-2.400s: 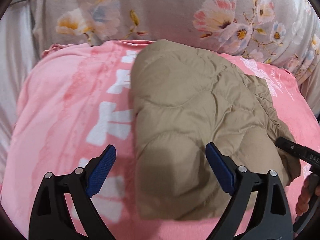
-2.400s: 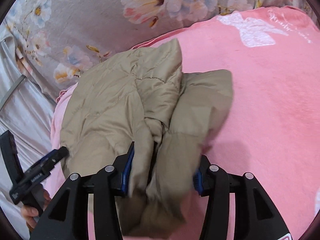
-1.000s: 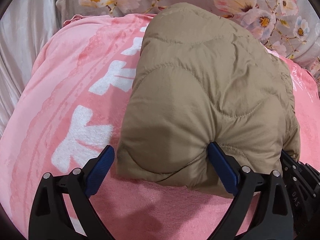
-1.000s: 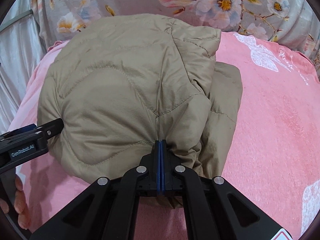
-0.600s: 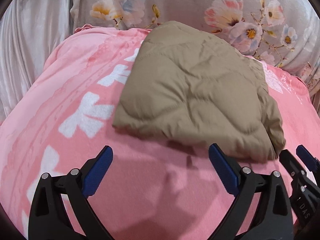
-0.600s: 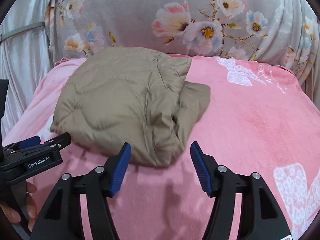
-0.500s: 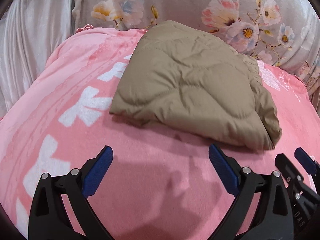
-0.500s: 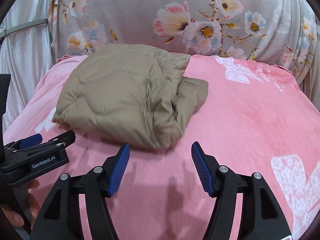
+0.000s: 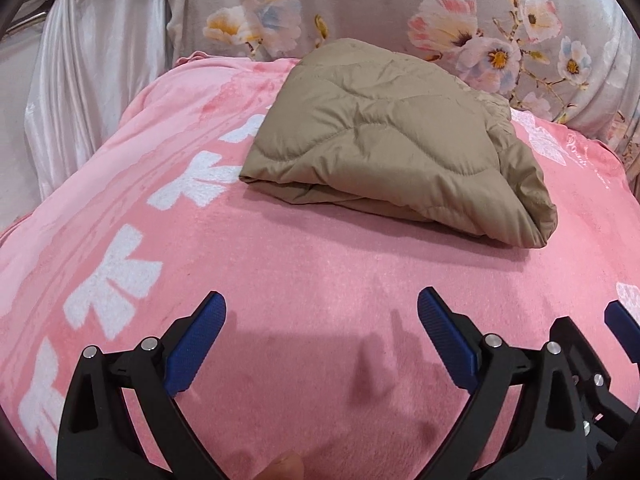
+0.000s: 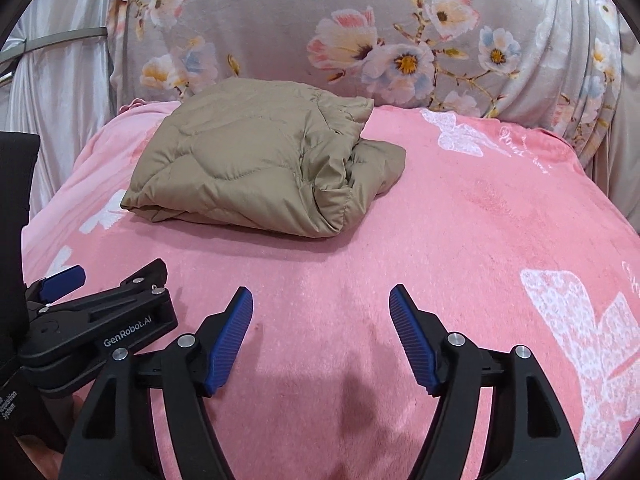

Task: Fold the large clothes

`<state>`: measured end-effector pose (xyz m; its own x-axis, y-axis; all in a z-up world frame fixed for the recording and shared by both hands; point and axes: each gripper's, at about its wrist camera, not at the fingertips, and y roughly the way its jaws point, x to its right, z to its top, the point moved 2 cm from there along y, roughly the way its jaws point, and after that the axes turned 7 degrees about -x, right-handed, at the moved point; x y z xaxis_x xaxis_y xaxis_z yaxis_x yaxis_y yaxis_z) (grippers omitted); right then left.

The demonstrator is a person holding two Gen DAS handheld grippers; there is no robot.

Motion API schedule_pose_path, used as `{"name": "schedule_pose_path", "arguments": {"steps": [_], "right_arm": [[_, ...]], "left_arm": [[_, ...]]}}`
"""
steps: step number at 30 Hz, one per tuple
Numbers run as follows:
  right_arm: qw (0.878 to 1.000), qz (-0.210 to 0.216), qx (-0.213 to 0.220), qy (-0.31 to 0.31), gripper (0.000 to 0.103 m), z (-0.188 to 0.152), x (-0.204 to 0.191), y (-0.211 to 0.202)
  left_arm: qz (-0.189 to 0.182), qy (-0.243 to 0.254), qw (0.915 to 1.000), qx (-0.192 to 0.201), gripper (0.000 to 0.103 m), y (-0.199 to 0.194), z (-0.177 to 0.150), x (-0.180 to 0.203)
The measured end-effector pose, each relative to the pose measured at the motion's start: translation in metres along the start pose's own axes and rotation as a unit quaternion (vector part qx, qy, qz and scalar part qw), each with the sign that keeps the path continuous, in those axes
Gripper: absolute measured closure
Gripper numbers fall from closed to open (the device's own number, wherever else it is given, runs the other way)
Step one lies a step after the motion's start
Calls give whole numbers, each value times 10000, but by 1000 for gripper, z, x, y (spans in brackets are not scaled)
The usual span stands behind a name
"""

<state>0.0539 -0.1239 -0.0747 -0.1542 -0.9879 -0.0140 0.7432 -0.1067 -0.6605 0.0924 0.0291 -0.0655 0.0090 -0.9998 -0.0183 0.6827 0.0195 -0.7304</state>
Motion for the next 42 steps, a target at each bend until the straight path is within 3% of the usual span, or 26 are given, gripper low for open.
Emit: {"name": "schedule_pose_path", "arguments": {"steps": [17, 42], "right_arm": [[9997, 14, -213, 130, 34, -4, 6, 8], [9998, -144, -117, 28, 34, -3, 0, 4]], "left_arm": [[266, 228, 9994, 67, 9, 0, -3, 8], [259, 142, 9994, 152, 10, -4, -4, 6]]}}
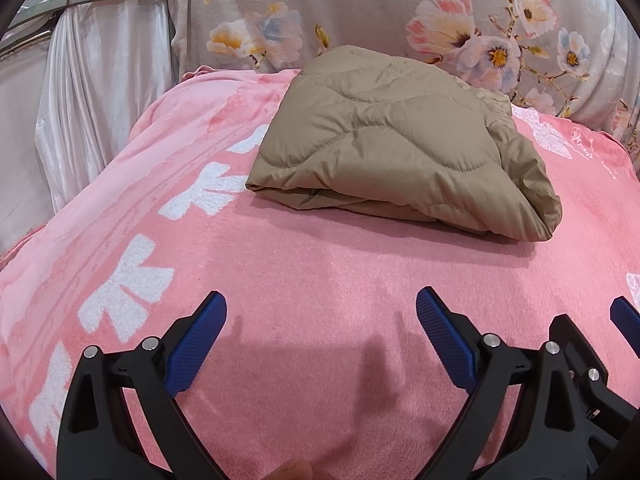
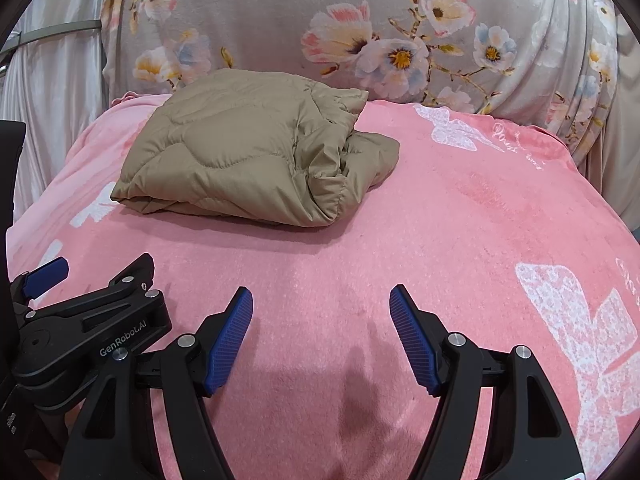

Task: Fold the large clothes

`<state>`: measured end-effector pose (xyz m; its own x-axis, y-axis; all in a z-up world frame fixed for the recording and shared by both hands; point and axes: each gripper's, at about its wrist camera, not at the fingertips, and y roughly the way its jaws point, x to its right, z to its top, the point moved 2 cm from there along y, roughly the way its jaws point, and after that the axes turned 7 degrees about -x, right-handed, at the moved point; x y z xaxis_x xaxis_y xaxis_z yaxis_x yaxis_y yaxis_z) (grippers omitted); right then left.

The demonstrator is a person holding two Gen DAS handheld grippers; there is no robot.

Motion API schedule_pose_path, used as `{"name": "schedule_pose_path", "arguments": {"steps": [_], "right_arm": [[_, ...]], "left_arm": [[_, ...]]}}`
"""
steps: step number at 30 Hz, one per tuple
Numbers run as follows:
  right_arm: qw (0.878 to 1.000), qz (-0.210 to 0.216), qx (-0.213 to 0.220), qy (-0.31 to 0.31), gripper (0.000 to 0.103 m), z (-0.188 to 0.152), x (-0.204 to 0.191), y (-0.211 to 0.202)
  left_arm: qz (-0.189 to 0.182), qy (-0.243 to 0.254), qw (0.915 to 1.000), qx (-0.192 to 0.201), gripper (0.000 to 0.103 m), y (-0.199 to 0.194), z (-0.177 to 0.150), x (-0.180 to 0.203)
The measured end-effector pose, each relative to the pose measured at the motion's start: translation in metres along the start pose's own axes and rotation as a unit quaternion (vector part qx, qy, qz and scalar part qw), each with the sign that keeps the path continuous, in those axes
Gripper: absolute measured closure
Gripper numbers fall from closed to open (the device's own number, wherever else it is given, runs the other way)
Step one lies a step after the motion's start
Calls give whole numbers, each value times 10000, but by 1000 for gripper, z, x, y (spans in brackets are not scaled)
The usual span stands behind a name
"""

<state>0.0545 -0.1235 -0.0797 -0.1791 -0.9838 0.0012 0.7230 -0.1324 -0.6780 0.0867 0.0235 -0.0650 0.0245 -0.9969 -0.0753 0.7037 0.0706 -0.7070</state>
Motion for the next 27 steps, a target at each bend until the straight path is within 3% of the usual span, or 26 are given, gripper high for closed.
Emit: {"name": "schedule_pose_path", "arguments": {"steps": [27], "right_arm": [[10000, -47, 35, -16, 34, 0, -1, -2]], "left_arm": [[45, -14, 10000, 49, 15, -4, 0, 2]]}}
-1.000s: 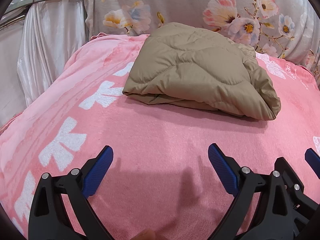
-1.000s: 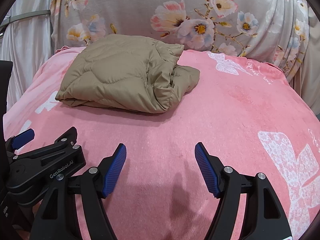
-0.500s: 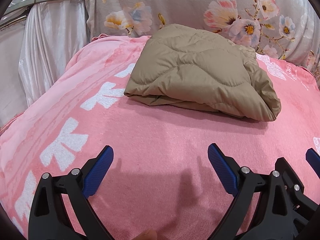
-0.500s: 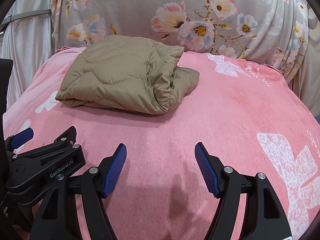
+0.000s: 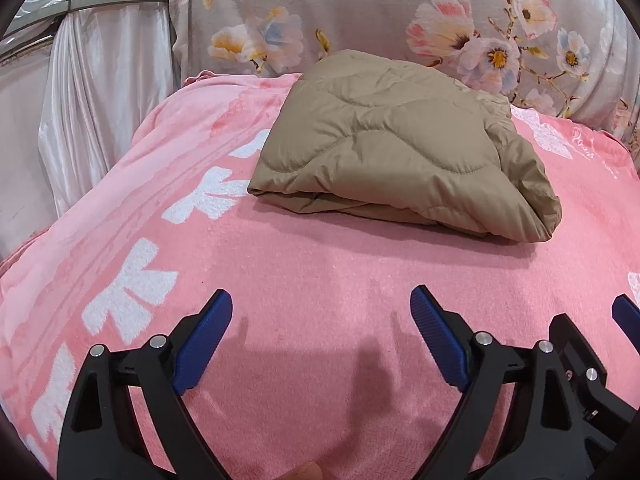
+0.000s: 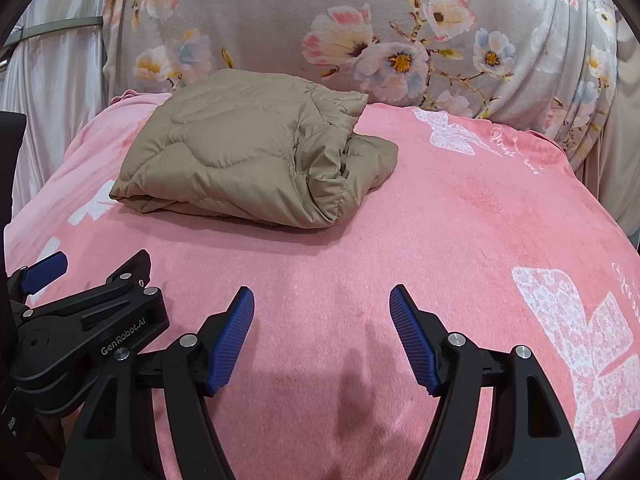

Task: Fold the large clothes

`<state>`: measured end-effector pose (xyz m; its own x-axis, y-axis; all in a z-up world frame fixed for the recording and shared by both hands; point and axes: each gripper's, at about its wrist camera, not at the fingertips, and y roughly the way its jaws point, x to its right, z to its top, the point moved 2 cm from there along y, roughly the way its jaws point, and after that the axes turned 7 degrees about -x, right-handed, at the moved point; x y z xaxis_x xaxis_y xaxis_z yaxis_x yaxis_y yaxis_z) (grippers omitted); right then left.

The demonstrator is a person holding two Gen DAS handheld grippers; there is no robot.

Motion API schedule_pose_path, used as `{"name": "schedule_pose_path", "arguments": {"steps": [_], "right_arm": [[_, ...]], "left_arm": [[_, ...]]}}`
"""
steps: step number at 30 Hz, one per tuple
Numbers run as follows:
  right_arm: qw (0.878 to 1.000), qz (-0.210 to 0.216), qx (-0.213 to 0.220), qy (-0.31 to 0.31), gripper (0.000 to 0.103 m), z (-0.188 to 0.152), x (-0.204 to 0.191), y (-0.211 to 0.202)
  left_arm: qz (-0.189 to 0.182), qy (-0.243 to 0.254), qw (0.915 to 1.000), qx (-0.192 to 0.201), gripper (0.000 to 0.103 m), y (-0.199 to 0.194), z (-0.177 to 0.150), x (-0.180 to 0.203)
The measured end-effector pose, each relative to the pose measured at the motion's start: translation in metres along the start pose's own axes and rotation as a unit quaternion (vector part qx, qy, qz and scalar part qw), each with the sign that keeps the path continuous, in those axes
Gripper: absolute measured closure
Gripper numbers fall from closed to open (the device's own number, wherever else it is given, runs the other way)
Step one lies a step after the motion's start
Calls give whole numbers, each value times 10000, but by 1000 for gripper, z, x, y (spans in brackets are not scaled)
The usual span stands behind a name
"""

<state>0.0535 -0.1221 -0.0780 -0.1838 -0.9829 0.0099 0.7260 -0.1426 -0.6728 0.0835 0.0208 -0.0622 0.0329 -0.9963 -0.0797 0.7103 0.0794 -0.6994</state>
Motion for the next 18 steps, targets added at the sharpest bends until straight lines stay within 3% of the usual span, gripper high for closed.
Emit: {"name": "schedule_pose_path", "arguments": {"steps": [18], "right_arm": [[10000, -8, -3, -16, 35, 0, 1, 0]], "left_arm": [[54, 23, 10000, -44, 13, 1, 2, 1]]}}
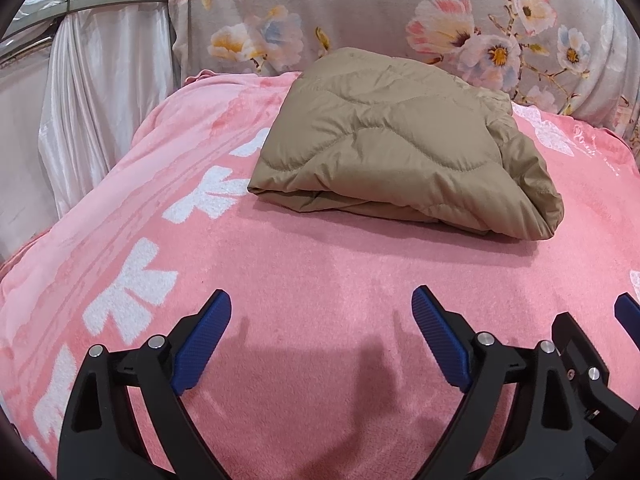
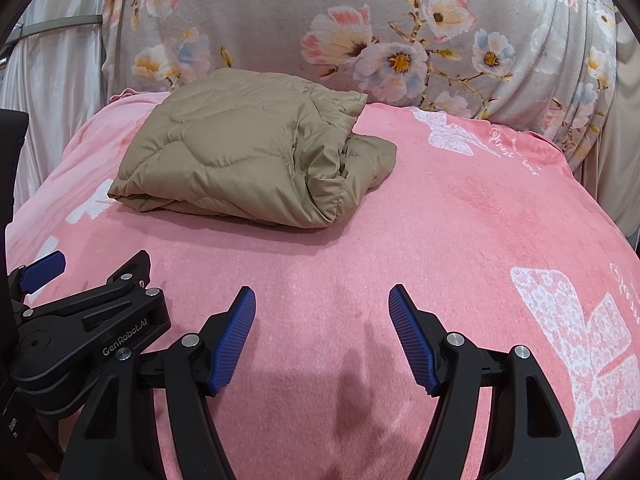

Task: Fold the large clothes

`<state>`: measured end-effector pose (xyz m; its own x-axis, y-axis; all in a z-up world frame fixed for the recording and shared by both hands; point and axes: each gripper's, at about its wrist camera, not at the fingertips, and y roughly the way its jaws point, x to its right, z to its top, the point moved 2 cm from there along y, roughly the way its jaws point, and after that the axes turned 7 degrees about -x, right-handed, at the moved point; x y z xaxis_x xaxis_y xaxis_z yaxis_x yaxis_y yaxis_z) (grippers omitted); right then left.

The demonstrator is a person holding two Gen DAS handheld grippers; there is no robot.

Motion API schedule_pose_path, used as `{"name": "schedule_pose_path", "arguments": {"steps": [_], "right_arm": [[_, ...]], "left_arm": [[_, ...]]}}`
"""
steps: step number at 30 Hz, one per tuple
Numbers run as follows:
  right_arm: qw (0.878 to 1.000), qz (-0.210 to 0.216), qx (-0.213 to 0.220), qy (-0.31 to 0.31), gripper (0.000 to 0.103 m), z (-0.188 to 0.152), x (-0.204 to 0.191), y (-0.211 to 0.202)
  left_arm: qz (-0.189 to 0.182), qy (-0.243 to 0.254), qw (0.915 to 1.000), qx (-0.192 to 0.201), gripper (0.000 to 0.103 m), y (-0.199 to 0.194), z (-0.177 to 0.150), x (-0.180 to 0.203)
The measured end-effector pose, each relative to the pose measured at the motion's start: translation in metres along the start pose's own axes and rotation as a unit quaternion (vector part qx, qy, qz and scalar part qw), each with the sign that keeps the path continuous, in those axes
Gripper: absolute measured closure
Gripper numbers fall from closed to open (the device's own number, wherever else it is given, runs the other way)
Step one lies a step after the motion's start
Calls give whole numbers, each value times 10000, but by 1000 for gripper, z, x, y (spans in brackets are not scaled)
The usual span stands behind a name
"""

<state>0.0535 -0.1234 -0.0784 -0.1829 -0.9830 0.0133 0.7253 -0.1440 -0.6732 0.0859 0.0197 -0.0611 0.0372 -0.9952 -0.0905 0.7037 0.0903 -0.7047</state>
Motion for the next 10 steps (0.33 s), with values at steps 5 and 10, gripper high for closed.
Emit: {"name": "schedule_pose_path", "arguments": {"steps": [5, 10], "right_arm": [[10000, -5, -7, -3, 35, 0, 0, 0], [10000, -7, 10, -5, 35, 0, 5, -1]], "left_arm": [[66, 39, 10000, 16, 13, 2, 1, -1], [46, 56, 10000, 43, 14, 2, -1, -1]]}}
